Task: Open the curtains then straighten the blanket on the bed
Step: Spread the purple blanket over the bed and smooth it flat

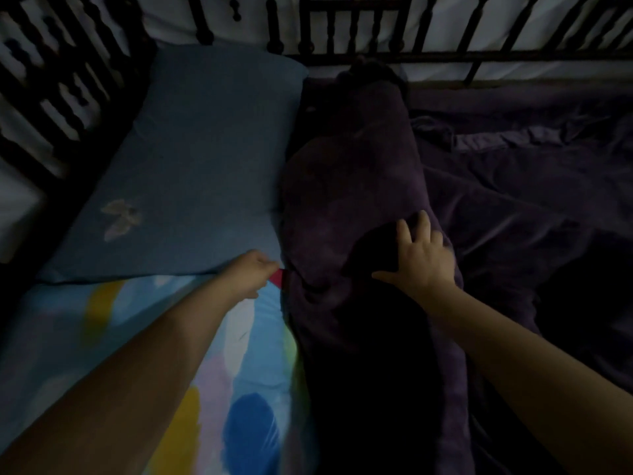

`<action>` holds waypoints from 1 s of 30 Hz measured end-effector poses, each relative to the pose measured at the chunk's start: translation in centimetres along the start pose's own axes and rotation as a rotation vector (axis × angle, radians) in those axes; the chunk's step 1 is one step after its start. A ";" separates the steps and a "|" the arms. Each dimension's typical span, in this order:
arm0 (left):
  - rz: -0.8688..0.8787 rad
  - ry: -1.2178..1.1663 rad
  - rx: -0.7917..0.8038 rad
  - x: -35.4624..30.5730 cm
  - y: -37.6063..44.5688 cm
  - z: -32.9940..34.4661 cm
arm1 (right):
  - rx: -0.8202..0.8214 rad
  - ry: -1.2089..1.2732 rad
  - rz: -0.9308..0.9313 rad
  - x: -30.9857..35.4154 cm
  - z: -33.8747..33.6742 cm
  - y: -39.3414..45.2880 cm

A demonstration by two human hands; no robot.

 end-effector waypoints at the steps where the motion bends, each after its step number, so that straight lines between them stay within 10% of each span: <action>1: -0.010 -0.070 0.007 -0.5 1.4 0.2 | -0.056 -0.021 0.005 -0.1 -0.2 1.3; 16: -0.104 -1.001 0.173 -2.6 12.0 6.6 | 0.347 0.278 -0.027 -1.3 5.9 11.4; 24: -0.114 -0.942 0.336 -3.7 13.4 6.4 | 0.476 0.272 0.037 -0.2 6.7 12.9; 30: 0.084 -0.846 0.154 -8.5 11.3 3.8 | 0.327 0.768 0.172 0.6 2.4 10.1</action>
Point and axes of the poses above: each hand's wrist, its own y-axis towards the middle knuckle, its own z-axis out of the palm, x = y × z, the point moved 3 cm from there along y, towards the middle knuckle, and after that the axes turned 8 degrees about z, right-handed, at the moved point
